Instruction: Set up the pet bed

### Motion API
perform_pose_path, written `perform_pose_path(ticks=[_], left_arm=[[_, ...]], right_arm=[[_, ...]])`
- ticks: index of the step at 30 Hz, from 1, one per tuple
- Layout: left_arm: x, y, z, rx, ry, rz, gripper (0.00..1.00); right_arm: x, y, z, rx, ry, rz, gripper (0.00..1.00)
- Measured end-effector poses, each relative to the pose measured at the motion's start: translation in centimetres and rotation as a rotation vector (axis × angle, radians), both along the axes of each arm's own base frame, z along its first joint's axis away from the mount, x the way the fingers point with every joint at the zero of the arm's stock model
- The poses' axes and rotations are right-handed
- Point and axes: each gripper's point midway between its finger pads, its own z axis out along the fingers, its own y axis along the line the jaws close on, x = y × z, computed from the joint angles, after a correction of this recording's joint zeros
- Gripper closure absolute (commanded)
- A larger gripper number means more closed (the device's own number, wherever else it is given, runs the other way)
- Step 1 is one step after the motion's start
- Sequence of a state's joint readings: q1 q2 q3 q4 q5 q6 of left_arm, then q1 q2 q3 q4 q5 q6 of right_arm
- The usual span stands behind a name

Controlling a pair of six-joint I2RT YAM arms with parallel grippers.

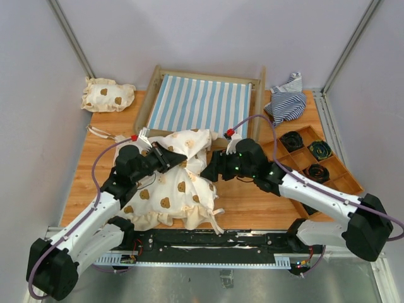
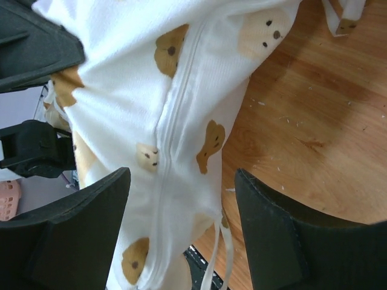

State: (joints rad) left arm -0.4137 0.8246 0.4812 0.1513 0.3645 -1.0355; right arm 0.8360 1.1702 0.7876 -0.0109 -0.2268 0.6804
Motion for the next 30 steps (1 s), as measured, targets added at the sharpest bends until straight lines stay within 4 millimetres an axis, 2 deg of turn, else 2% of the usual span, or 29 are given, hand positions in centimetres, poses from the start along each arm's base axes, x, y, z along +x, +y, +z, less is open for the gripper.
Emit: perform_pose_path(ticks=[3,4,5,6,7,8,10,11,13,15,20,24,28,30], left_arm=[[0.0,-0.2,-0.6,-0.004,0.007,-0.009,1.0],[0.0,-0.2,-0.6,-0.007,0.006,-0.011,1.0],[0.0,-0.3,-0.5,-0.011,0.004,-0.013,1.0],[0.1,-0.3,-0.4,-0.013,0.0,-0.013,0.99],[0.1,-0.3,-0.4,-0.016,-0.003,-0.014,0.94],[0.1,-0.4,-0.3,-0.018,-0.005,-0.015,0.85],[0.1,-0.4,-0.3,-0.017,-0.008,-0.018,0.54],[0.1,-0.4,-0.3,-0.013,-0.011,-0.019,0.42],[0.2,-0.3,-0.3,0.012,-0.027,-0.02,0.29],[0.6,-0.1,0.1,0.055,-0.029,-0.008,0.21],[4.2,1.7,4.5,0.215,-0.091,0.129,0.11],[8.2,4.5,7.5,0.382,-0.119,0.3,0.09],[13.0,7.2,8.6,0.546,-0.087,0.427,0.11],[15.6,9.3,7.7,0.625,-0.049,0.489,0.15]], right_arm=[[0.1,0.8,-1.4,-0.012,0.029,0.024,0.41],[0.1,1.1,-1.7,-0.013,0.036,0.034,0.48],[0.1,1.5,-2.2,-0.013,0.045,0.047,0.64],[0.1,1.7,-2.5,-0.015,0.05,0.058,0.85],[0.1,2.0,-2.8,-0.015,0.055,0.07,0.98],[0.0,2.3,-3.1,-0.013,0.063,0.083,0.99],[-0.1,2.5,-3.3,-0.012,0.064,0.097,1.0],[0.0,2.5,-3.3,-0.015,0.057,0.099,1.0],[0.1,2.1,-2.9,-0.025,0.029,0.092,1.0],[0.3,1.1,-2.0,-0.036,-0.034,0.079,1.0],[0.0,-2.4,0.5,-0.07,-0.219,0.042,1.0],[-0.6,-5.5,-0.2,-0.159,-0.296,0.018,1.0],[-1.2,-8.3,-1.2,-0.247,-0.34,0.001,1.0],[-1.5,-9.3,-0.3,-0.246,-0.376,-0.011,1.0]])
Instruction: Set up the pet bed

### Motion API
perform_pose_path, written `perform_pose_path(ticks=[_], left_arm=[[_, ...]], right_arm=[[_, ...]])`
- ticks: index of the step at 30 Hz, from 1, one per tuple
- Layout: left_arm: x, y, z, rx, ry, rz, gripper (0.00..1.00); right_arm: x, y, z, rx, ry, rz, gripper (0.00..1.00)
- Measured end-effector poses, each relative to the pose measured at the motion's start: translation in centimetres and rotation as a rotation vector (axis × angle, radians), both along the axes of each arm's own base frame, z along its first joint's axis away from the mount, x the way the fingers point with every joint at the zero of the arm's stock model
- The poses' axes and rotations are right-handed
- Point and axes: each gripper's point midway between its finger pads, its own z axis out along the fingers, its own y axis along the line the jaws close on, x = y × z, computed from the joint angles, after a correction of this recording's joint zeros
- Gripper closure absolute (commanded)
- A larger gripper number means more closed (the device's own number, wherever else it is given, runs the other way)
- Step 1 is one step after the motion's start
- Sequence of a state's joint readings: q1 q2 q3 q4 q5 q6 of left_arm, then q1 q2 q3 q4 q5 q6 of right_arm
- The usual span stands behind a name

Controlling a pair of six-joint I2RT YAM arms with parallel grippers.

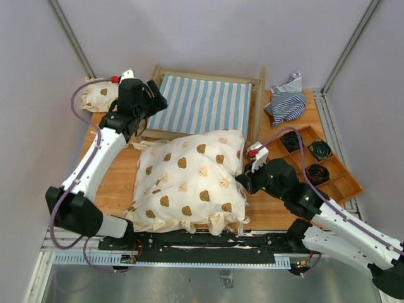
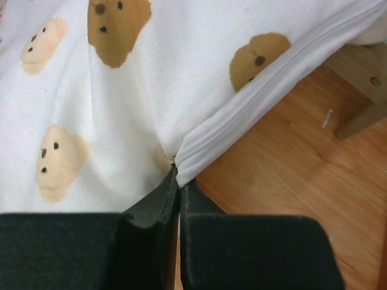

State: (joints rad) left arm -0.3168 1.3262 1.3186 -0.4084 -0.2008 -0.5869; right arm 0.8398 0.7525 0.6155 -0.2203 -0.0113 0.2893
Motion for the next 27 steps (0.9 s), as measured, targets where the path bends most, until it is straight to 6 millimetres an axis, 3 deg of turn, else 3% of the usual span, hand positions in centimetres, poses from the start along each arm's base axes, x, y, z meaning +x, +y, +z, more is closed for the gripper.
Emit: perform_pose_path(ticks=[4,8,11,14,17,20,24,27], left_arm=[[5.3,6.1,-3.8,0.085,0.106,0.15,0.21],[8.9,11.0,-9.4,0.149,0.245,0.224,0.22],[10.5,11.8,-12.3,0.2,0.309,0.21,0.31],[11.5,11.6,-14.2,0.25,0.358,0.186,0.46],[11.3,11.6,-15.5,0.282,0.399,0.166,0.71],[10.4,11.0,-15.6,0.312,0.414,0.088,0.85],[6.6,9.2,-15.8,0.312,0.445,-0.027,0.97],[3.5,8.8,-16.0,0.297,0.466,-0.022,0.94]], right_arm=[[-0.5,-1.5,1.0,-0.002,-0.049,-0.017,1.0],[-1.0,-2.6,1.1,0.002,-0.068,-0.033,1.0],[-1.2,-2.9,1.0,0.002,-0.068,-0.033,1.0],[-1.3,-2.9,0.9,0.0,-0.066,-0.031,1.0],[-1.4,-2.9,0.8,-0.003,-0.061,-0.028,1.0],[-1.6,-2.9,0.7,-0.004,-0.054,-0.018,1.0],[-2.3,-2.9,1.3,0.004,-0.046,0.006,1.0],[-2.7,-2.8,2.5,0.035,-0.06,0.026,1.0]])
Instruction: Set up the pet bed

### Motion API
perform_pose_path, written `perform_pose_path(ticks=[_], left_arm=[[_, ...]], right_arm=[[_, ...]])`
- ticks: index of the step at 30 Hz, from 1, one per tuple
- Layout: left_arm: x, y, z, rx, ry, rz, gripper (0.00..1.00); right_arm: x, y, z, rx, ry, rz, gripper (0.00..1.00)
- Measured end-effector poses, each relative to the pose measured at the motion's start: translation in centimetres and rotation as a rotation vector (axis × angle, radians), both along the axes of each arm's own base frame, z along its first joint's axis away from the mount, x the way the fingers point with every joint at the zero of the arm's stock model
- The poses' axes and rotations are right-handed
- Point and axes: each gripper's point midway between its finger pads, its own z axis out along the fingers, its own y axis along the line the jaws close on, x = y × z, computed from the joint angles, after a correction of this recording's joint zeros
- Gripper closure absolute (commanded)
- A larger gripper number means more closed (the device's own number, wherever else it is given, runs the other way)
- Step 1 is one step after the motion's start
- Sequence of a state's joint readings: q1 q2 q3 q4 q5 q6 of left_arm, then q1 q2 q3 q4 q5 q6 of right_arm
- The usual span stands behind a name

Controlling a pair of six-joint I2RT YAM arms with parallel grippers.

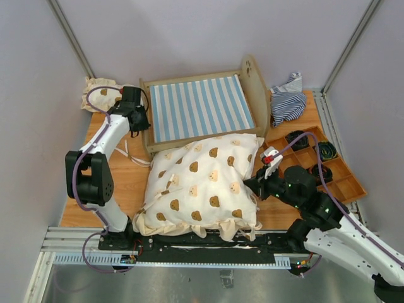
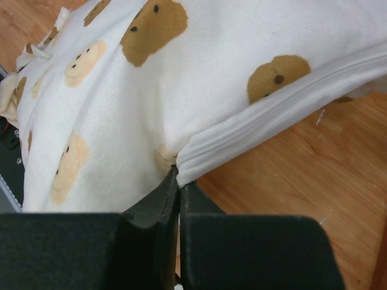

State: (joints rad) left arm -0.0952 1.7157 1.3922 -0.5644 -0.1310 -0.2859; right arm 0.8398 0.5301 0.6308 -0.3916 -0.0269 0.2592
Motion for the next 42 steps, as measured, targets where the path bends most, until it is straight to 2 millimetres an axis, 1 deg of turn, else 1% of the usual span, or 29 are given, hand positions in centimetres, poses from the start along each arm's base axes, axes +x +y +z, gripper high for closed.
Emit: perform_pose_path(ticks=[4,7,8,10,11,13,16,18,20,21,22,24,25,26,29,31,32,34,38,39,40,42], left_arm=[[-2.5,0.9,-0.1,-0.009,-0.006,0.05,0.73],[-3.9,1.2,-0.1,-0.033,-0.011,0.094,0.48],[-4.4,1.4,-0.1,-0.04,-0.01,0.11,0.42],[-5.1,1.7,0.4,-0.048,-0.015,0.139,0.3],[-5.4,1.8,0.9,-0.048,-0.023,0.142,0.27],[-5.8,1.9,2.7,-0.058,-0.067,0.147,0.23],[-6.7,1.1,6.8,-0.107,-0.176,0.114,0.2],[-7.7,-0.1,10.1,-0.168,-0.263,0.059,0.18],[-9.0,-1.5,13.0,-0.235,-0.348,-0.009,0.18],[-9.8,-2.2,13.8,-0.27,-0.377,-0.041,0.18],[-10.7,-3.0,14.2,-0.306,-0.396,-0.078,0.18],[-12.2,-4.5,13.5,-0.364,-0.387,-0.128,0.18],[-13.1,-5.3,12.4,-0.392,-0.363,-0.151,0.18],[-14.0,-6.4,11.0,-0.419,-0.327,-0.176,0.18],[-17.0,-10.0,6.0,-0.483,-0.169,-0.257,0.19],[-18.8,-12.0,3.7,-0.501,-0.083,-0.292,0.18],[-19.6,-12.9,2.9,-0.507,-0.049,-0.313,0.18],[-20.9,-14.4,2.0,-0.509,-0.007,-0.346,0.18],[-21.3,-15.6,0.7,-0.493,0.016,-0.353,0.18],[-21.3,-15.7,0.1,-0.487,0.021,-0.347,0.2],[-21.4,-15.8,-0.7,-0.485,0.031,-0.339,0.27],[-21.9,-15.9,-2.3,-0.482,0.057,-0.322,0.52]], right_arm=[[-0.5,-0.3,1.0,0.023,-0.012,0.008,1.0],[-0.9,-0.7,1.5,0.029,-0.014,0.006,1.0],[-0.9,-0.8,1.7,0.032,-0.016,0.004,1.0],[-1.1,-1.1,2.2,0.036,-0.02,0.001,1.0],[-1.1,-1.1,2.4,0.037,-0.021,0.0,1.0],[-1.1,-1.3,3.2,0.046,-0.03,-0.005,1.0],[-1.0,-1.3,4.8,0.063,-0.048,-0.012,1.0],[-0.8,-1.2,6.0,0.078,-0.064,-0.015,1.0],[-0.7,-1.1,6.9,0.085,-0.073,-0.014,1.0],[-0.6,-1.0,7.2,0.085,-0.077,-0.014,1.0],[-0.5,-0.9,7.3,0.082,-0.077,-0.016,1.0],[-0.2,-0.9,7.1,0.069,-0.075,-0.026,1.0],[0.0,-1.0,6.9,0.059,-0.072,-0.033,1.0],[0.1,-1.1,6.7,0.05,-0.071,-0.04,1.0],[0.5,-1.3,6.3,0.025,-0.073,-0.06,1.0],[0.7,-1.5,6.1,0.01,-0.073,-0.07,1.0],[0.8,-1.5,6.0,0.005,-0.073,-0.074,1.0],[0.9,-1.7,5.8,-0.005,-0.072,-0.082,1.0],[1.0,-1.9,5.5,-0.012,-0.071,-0.092,1.0],[1.0,-1.9,5.2,-0.016,-0.069,-0.094,1.0],[1.0,-2.0,4.9,-0.021,-0.066,-0.097,1.0],[1.1,-2.2,4.2,-0.035,-0.06,-0.105,1.0]])
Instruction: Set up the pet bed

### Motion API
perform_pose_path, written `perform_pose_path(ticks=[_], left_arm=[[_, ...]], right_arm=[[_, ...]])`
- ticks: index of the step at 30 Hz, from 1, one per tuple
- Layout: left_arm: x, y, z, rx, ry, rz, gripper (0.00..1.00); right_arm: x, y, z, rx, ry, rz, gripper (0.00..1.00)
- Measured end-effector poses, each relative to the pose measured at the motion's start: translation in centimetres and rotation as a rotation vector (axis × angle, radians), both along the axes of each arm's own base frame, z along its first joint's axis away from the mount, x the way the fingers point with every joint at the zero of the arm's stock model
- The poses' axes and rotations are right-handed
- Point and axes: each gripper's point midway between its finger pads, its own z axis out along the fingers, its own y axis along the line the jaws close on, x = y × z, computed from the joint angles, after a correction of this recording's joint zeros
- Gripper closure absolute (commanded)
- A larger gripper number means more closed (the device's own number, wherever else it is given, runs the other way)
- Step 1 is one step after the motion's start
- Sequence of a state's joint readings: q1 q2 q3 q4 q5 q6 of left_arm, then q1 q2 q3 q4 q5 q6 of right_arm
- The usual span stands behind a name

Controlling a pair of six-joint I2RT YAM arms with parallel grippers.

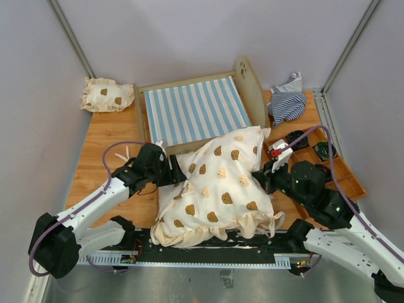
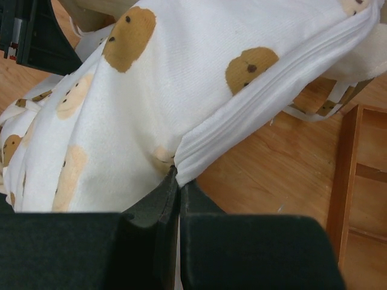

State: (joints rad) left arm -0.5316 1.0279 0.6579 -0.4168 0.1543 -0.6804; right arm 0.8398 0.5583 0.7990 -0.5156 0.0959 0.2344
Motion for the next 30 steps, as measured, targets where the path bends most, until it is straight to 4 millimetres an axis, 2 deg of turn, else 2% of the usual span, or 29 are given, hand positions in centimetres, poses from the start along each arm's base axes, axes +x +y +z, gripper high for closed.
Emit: perform_pose_path(ticks=[3,4,6,10,12,16,17,19,20,22,24,27,30], left_arm=[[-1.1,0.2,-2.4,-0.004,0.046,0.022,0.91],[-1.4,0.3,-2.9,-0.009,0.053,0.027,0.98],[-1.7,0.4,-2.9,-0.024,0.05,0.041,1.0],[-1.0,0.3,0.1,-0.086,-0.047,0.069,1.0],[-0.5,0.3,2.3,-0.118,-0.107,0.083,1.0],[0.6,0.4,8.8,-0.188,-0.253,0.112,0.99],[0.8,0.5,10.5,-0.201,-0.289,0.12,0.88],[1.3,0.9,12.8,-0.203,-0.339,0.142,0.54],[1.4,1.1,13.2,-0.193,-0.351,0.146,0.44],[1.6,1.6,12.9,-0.17,-0.34,0.174,0.37],[1.5,1.8,11.1,-0.133,-0.299,0.178,0.3],[0.5,2.3,5.9,-0.057,-0.176,0.179,0.24],[-1.0,2.7,2.1,-0.014,-0.077,0.166,0.19]], right_arm=[[0.1,-0.3,-1.1,-0.024,0.014,-0.013,1.0],[0.1,-0.4,-1.3,-0.031,0.018,-0.016,1.0],[0.1,-0.4,-1.5,-0.038,0.02,-0.02,1.0],[0.2,-0.5,-1.2,-0.038,0.012,-0.018,1.0],[0.0,-0.4,-0.3,-0.024,-0.005,-0.007,1.0],[-0.5,-0.1,2.7,0.026,-0.061,0.037,1.0],[-0.6,-0.1,3.3,0.036,-0.074,0.041,1.0],[-0.8,-0.2,4.5,0.055,-0.1,0.052,1.0],[-0.9,-0.3,5.1,0.067,-0.113,0.053,1.0],[-1.1,-0.5,5.7,0.082,-0.13,0.053,1.0],[-1.2,-0.8,5.6,0.078,-0.129,0.045,1.0],[-1.1,-1.5,4.5,0.06,-0.117,0.016,1.0],[-1.1,-2.3,2.8,0.047,-0.103,-0.022,1.0]])
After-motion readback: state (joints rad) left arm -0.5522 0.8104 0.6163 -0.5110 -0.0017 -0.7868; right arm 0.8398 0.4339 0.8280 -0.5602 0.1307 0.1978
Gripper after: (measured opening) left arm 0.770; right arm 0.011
